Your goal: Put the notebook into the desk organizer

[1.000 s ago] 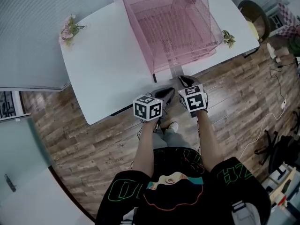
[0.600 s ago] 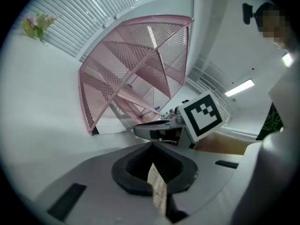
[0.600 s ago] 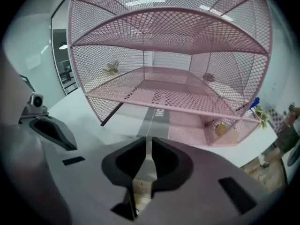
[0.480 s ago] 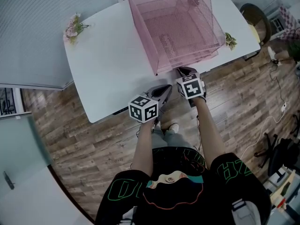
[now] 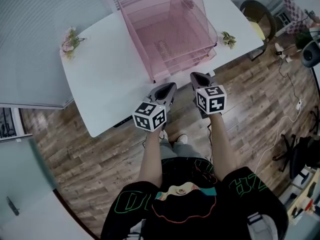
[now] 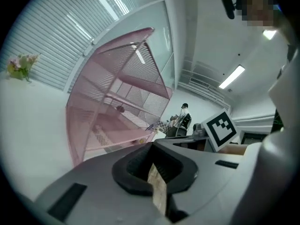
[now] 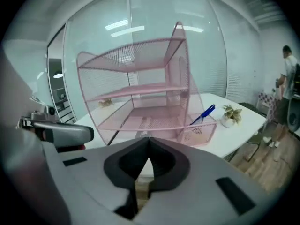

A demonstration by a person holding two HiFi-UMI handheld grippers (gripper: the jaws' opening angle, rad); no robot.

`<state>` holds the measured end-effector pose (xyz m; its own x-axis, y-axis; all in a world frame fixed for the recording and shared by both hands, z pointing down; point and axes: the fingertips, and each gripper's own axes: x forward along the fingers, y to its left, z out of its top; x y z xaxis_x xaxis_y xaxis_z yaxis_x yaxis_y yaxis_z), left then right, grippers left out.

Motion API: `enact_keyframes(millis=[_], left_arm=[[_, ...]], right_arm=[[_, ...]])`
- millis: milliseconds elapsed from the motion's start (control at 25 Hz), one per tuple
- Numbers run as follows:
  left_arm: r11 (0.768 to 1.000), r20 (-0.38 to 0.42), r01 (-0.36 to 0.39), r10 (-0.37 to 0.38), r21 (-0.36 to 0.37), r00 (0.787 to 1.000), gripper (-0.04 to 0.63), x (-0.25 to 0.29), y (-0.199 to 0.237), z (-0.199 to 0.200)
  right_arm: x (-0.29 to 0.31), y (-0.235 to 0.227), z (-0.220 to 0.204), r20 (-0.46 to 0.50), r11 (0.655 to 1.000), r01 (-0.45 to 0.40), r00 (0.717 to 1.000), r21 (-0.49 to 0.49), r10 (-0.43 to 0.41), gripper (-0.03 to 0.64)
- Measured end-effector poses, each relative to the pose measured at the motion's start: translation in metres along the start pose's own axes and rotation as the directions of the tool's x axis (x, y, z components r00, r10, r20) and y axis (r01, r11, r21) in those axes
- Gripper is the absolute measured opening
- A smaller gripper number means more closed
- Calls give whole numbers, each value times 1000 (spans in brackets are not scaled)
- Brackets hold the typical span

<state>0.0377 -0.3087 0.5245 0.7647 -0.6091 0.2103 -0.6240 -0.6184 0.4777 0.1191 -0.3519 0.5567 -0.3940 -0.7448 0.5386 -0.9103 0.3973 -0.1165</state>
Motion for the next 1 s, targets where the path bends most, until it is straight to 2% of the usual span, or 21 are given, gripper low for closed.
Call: enact_keyframes(millis=[200, 440, 720, 1000], left_arm=[[990, 17, 54, -57, 129, 998, -5, 22, -47, 20], [964, 76, 84, -106, 253, 991, -5, 46, -107, 56], [943, 156, 66, -123, 326, 980, -5, 64, -164, 88], [934, 176, 85, -153, 347, 972, -5, 80, -196, 91]], right_arm=[[-66, -28, 35, 206, 996, 32, 977, 78, -48, 2], [-158, -71, 64, 366, 981, 144, 912, 133, -184, 2], [-240, -109, 70, 425, 949, 278, 848, 151, -316, 2], [-280, -126, 66, 452, 930, 331, 813, 160, -367, 2]])
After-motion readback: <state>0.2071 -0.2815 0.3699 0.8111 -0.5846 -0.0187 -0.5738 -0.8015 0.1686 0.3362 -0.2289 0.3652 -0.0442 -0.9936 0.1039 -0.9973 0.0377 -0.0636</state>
